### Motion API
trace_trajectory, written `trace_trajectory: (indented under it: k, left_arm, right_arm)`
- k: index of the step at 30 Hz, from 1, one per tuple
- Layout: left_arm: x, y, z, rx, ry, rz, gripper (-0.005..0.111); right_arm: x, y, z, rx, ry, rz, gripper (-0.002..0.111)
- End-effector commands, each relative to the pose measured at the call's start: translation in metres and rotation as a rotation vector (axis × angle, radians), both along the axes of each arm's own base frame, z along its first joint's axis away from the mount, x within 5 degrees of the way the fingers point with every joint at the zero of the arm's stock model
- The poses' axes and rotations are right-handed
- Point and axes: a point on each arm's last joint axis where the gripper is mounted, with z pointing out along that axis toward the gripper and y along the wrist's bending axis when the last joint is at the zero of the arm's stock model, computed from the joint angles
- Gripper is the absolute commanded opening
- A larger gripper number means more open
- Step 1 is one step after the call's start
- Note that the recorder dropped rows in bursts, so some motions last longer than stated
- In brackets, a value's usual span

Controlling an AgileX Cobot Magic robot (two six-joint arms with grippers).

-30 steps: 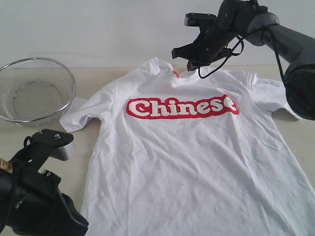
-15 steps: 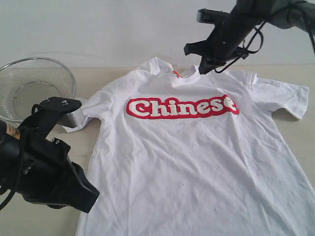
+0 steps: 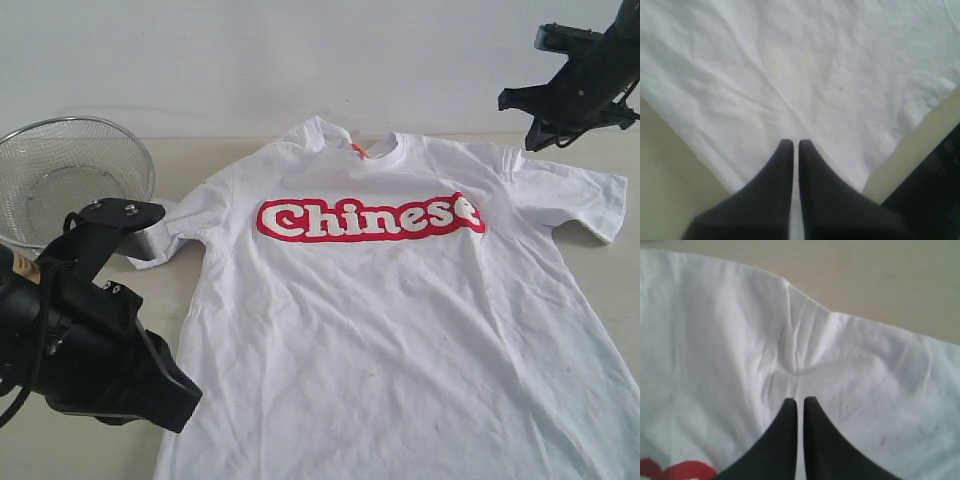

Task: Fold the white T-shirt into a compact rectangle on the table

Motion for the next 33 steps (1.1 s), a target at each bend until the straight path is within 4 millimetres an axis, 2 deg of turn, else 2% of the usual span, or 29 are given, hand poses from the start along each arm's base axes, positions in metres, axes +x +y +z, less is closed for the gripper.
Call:
trace_trajectory:
  k: [1, 16, 33]
  left_arm:
    - [-0.001, -0.001, 0.003, -0.011, 0.006, 0.007, 0.004]
    - [-0.003, -0.002, 0.003, -0.023, 0.038, 0.008, 0.004]
    - [-0.003, -0.002, 0.003, -0.025, 0.037, 0.006, 0.004]
  right_arm:
    - [0.003, -0.003, -0.025, -0.006, 0.022, 0.006, 0.000]
    - [0.003, -0.015, -0.071, -0.085, 0.101, -0.008, 0.000]
    - [-0.013, -0.073, -0.073, -0.167, 0.133, -0.092, 0.000]
